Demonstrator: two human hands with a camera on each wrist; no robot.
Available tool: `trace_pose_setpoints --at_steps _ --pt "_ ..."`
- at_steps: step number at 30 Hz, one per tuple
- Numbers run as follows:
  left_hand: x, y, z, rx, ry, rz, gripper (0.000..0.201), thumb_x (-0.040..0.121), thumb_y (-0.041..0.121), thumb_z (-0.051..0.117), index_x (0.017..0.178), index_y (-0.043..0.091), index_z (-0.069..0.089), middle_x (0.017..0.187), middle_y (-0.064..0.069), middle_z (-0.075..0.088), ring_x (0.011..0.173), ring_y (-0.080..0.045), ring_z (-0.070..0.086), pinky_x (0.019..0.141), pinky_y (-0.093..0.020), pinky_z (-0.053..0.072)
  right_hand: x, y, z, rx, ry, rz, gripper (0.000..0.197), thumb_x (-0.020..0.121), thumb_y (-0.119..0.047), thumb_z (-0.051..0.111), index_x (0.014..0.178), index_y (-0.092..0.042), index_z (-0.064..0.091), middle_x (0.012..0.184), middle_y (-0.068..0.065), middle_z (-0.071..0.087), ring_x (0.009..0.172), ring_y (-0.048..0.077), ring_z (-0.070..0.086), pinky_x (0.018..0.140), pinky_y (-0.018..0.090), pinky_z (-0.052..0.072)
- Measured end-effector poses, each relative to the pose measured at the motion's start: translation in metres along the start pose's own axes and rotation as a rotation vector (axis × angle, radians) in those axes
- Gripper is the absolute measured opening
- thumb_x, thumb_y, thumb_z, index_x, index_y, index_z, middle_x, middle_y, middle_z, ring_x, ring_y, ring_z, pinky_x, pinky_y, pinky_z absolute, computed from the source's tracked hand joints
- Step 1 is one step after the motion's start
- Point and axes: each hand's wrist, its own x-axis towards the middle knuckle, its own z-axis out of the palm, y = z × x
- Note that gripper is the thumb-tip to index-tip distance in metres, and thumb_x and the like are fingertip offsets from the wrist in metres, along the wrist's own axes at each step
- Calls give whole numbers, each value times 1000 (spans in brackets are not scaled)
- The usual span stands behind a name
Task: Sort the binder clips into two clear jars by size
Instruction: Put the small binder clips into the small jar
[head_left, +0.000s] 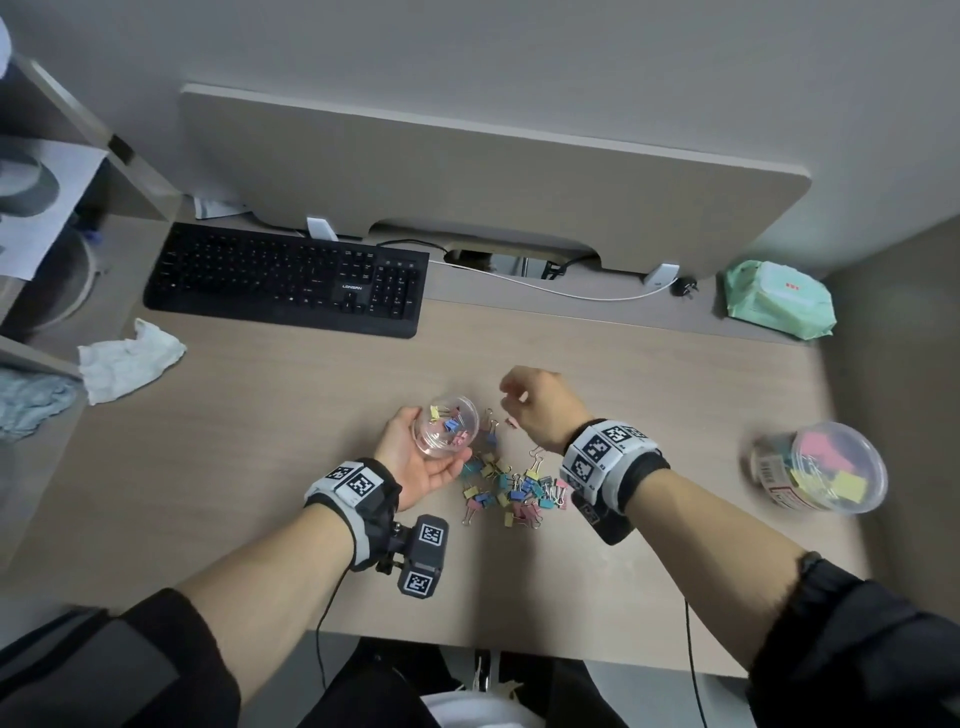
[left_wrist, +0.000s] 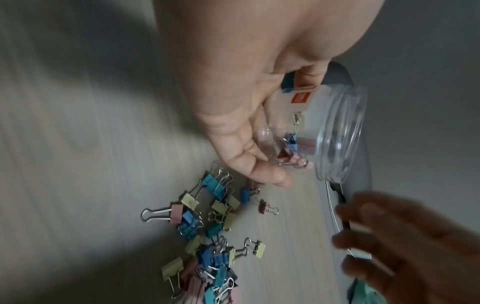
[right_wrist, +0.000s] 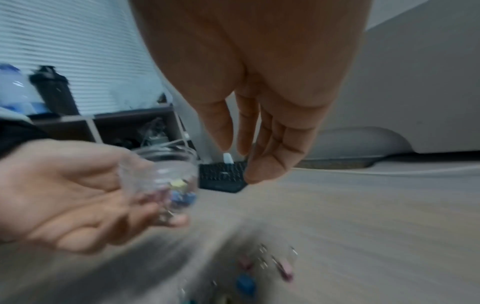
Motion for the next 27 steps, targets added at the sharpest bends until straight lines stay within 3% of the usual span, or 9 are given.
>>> trace_pose_setpoints --at_steps 4,9,14,18,22,27 --pt "-1 5 -16 2 30 7 56 102 50 35 113 3 65 105 -20 71 92 -30 67 77 -36 54 3 32 12 -139 -117 187 40 91 -25 60 128 -11 53 122 11 59 110 30 58 89 32 46" --pt "-4 10 -38 -9 60 13 55 102 50 36 116 5 65 112 -20 70 95 -29 67 78 -35 53 8 43 29 -225 -233 304 59 87 -30 61 139 -15 37 134 13 44 115 35 56 98 40 46" --pt "-8 13 -58 -15 95 18 53 101 48 37 116 7 66 113 -18 70 94 -29 68 77 -34 53 23 36 53 -294 -299 196 74 77 -53 68 138 -25 37 135 8 43 121 37 45 102 45 43" --pt "-10 15 -69 -24 117 27 53 101 48 36 119 7 66 115 -18 70 94 -29 68 75 -34 54 24 18 81 -431 -366 40 79 68 -62 70 132 -28 39 134 4 39 121 33 41 95 46 47" --pt "-11 16 -71 -28 122 20 54 101 49 37 122 7 65 117 -18 69 93 -29 68 74 -34 54 17 15 106 -607 -386 -31 82 65 -57 74 132 -26 36 134 6 33 119 32 38 85 45 52" --pt "-10 13 -68 -27 112 9 54 101 49 37 124 7 63 109 -18 70 86 -29 68 73 -34 54 13 16 117 -594 -345 -17 57 80 -32 66 129 -18 41 133 13 34 114 36 42 82 42 50"
